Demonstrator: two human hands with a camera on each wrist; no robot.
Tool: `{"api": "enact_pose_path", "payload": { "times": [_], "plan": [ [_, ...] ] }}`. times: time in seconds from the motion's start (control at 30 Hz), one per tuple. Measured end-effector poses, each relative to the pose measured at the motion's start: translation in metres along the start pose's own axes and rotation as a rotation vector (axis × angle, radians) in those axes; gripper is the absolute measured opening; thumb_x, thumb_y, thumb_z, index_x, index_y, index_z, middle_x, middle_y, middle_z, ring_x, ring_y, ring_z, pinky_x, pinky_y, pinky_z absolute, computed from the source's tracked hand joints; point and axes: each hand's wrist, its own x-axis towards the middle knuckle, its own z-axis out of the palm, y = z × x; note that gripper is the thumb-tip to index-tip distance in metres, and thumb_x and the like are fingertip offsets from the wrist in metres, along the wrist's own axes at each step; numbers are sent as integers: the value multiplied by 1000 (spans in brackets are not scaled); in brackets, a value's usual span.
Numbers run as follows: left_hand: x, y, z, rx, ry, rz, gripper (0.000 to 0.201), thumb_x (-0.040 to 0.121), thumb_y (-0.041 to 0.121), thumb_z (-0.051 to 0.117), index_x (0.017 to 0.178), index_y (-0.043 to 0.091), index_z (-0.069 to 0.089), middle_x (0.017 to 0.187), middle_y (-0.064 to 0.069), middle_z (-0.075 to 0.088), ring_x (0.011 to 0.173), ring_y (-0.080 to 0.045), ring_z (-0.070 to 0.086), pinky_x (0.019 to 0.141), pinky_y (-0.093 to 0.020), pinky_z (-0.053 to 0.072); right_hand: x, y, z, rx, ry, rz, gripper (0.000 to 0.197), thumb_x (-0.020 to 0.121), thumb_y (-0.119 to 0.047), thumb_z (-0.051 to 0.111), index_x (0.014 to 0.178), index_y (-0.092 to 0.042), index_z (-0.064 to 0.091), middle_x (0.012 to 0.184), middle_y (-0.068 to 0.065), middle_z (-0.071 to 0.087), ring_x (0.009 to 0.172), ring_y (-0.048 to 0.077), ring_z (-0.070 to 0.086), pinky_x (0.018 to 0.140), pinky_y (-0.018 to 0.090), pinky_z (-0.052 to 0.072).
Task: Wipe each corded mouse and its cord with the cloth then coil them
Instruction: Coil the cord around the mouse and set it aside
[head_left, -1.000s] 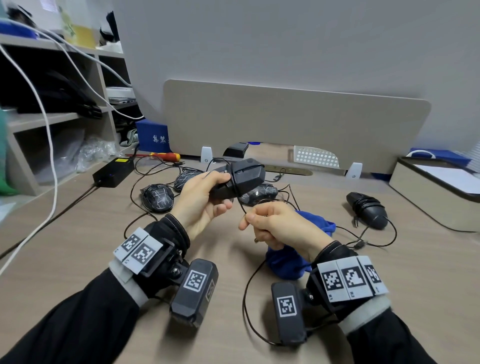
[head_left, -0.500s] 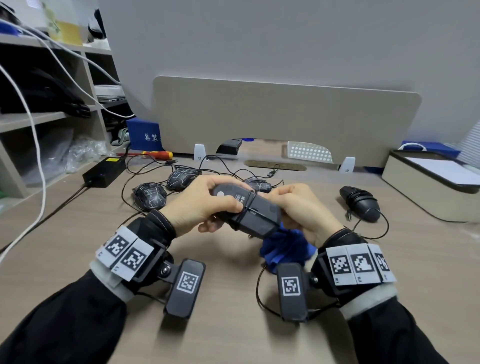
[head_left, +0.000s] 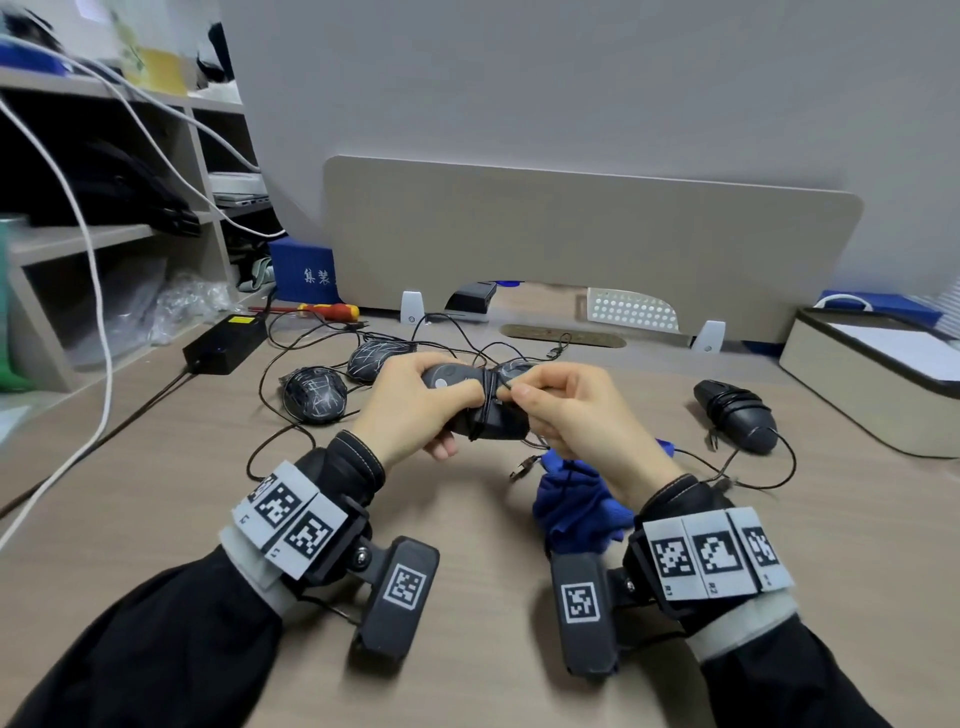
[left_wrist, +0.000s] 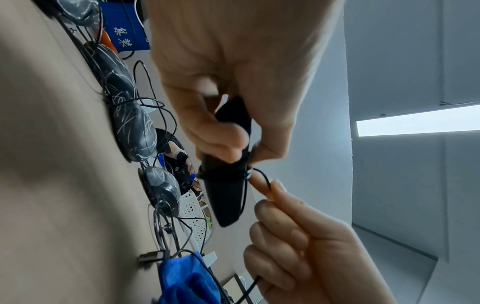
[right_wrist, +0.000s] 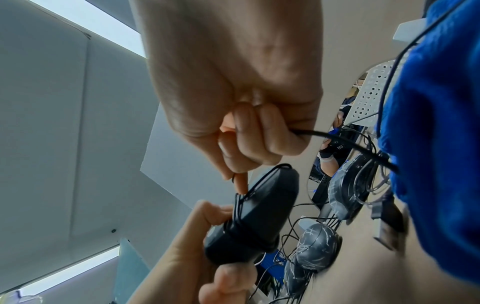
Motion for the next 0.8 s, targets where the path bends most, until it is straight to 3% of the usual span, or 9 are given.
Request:
{"api": "enact_pose_path", "payload": {
  "times": [0.2,0.4,0.53,0.63,0.73,0.8],
  "plan": [
    [2,2,-1,-115,123,11,3,84,4,65,84,7,64,58,-12,61,33,-22,50,33,-22,40,-2,-1,6,2,-142,-28,18,103,-6,48,102,7,61,49,-5,39,42,5,31,39,14,23],
    [4,3,-7,-333,182,-15,12,87,6,63,76,8,58,51,-2,55,34,-18,47,33,-19,35,-6,1,8,-76,-295,-7,25,106,-14,45,94,-4,63,54,3,44,44,12,36,45,24,27],
    [3,4,-7,-460,81,-20,21,92,7,57,72,9,53,58,-7,56,36,-16,44,32,-18,32,-5,6,9,-77,-371,89,27,107,-18,43,96,-5,65,54,2,47,46,14,38,46,24,31],
    [-1,5,-6,-499,-82,14,12,89,12,57,83,3,52,68,-12,53,36,-15,41,32,-18,29,-4,9,7,-114,-392,129,28,106,-18,45,100,-4,68,55,0,46,48,13,39,50,25,32],
    [-4,4,-3,-424,-233,52,10,76,17,57,74,7,54,62,-9,52,31,-15,38,31,-15,26,-4,10,1,-135,-294,119,19,99,-12,55,90,-5,70,53,-2,40,49,13,36,55,28,35],
    [-4,3,-3,-387,-275,63,8,71,16,59,65,17,65,60,-8,53,31,-17,37,30,-14,25,-4,9,-3,-108,-181,116,17,95,-9,57,82,-1,66,54,2,36,50,15,30,49,24,31]
  ]
}}
